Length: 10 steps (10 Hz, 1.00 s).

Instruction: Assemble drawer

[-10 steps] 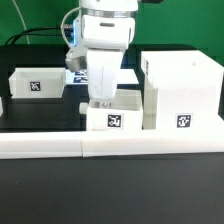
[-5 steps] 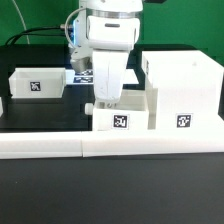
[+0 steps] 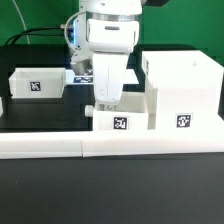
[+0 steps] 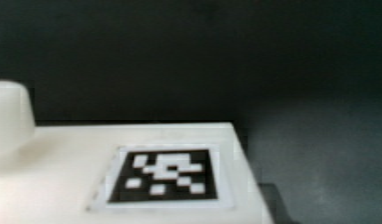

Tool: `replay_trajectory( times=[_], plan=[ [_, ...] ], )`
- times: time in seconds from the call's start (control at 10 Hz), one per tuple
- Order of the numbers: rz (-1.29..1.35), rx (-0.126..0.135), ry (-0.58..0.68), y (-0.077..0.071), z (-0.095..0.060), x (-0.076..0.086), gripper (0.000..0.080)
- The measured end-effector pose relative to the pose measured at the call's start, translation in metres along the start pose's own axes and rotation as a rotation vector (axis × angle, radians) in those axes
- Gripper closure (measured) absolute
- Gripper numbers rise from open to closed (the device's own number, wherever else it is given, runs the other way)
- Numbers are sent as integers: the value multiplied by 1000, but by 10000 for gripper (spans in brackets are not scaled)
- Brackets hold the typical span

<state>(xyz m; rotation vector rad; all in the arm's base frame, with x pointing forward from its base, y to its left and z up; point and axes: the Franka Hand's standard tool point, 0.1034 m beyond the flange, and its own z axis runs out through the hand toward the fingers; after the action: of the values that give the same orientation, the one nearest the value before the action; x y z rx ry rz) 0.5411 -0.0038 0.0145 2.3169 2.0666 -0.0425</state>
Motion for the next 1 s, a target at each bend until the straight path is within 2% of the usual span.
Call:
replay_trajectory(
  times=[0.8,1.0],
  plan=[
    [-35,-3,-7,0,2,-1,757],
    [-35,15,-11,3,0,0,757]
  ],
)
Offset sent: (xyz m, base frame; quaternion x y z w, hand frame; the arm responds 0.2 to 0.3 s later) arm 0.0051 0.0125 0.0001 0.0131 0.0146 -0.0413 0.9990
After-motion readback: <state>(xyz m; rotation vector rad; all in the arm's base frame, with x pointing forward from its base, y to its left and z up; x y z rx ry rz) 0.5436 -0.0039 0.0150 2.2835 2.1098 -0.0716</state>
